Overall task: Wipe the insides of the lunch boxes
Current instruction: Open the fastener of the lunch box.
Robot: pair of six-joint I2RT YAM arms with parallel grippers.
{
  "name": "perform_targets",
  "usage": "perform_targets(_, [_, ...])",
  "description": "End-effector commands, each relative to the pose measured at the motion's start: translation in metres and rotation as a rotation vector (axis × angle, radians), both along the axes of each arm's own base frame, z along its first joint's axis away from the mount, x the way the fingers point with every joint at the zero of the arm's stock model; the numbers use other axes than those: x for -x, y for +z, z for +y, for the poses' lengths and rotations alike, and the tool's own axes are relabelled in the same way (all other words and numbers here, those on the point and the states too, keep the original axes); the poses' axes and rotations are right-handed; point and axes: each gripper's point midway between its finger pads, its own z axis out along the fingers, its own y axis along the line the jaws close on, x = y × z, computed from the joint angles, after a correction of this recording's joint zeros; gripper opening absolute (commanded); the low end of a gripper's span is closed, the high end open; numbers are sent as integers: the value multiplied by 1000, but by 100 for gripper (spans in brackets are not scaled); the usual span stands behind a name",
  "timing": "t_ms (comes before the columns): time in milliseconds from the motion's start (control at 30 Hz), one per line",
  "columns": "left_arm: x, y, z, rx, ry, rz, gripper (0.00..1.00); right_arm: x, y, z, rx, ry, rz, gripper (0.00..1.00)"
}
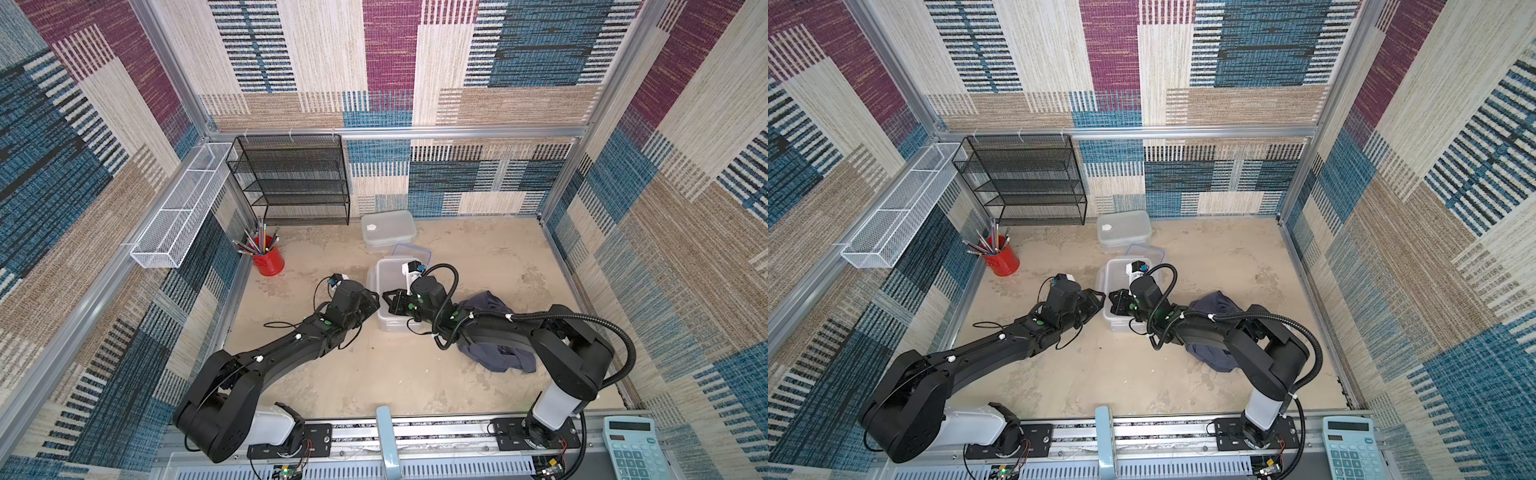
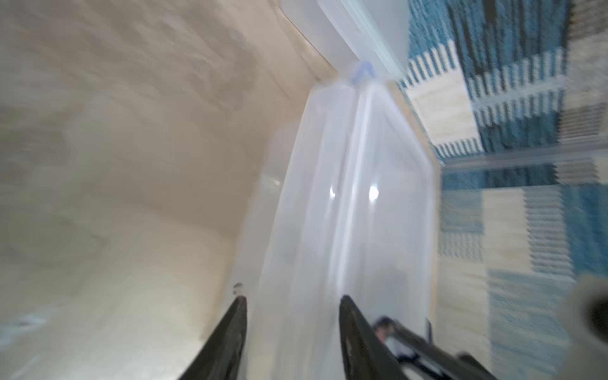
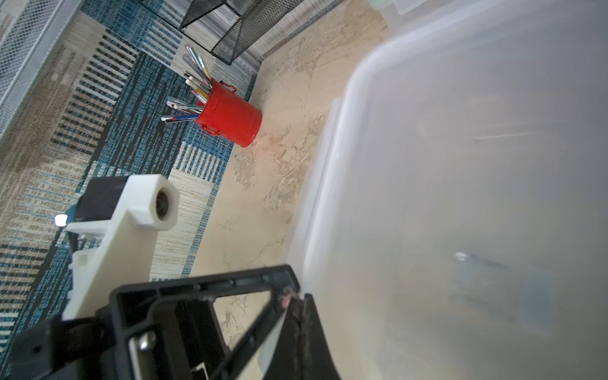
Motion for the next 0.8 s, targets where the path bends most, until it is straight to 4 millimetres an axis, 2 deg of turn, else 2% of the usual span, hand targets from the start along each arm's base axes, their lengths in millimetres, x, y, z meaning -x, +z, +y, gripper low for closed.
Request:
perform_targets(0, [21, -31, 32, -186, 39, 119, 0, 60, -107, -65, 377, -26, 378, 0])
perform_targets(300, [22, -23, 35, -186, 44, 103, 0, 58, -107, -62, 382, -18, 371, 0])
perform_targets(433, [22, -2, 42, -179, 72, 55, 0, 49, -98, -54, 385, 4, 342, 0])
perform_targets(500, [20, 13, 42, -156, 78, 22, 10, 44, -91, -47, 386, 20, 319, 0])
perform_targets(600, [16, 31, 36, -112, 71, -10, 30, 31, -69, -35, 377, 48, 267, 2])
perform_targets(767, [11, 42, 22, -1, 60, -33, 71, 8, -22, -13, 353, 87, 153, 17])
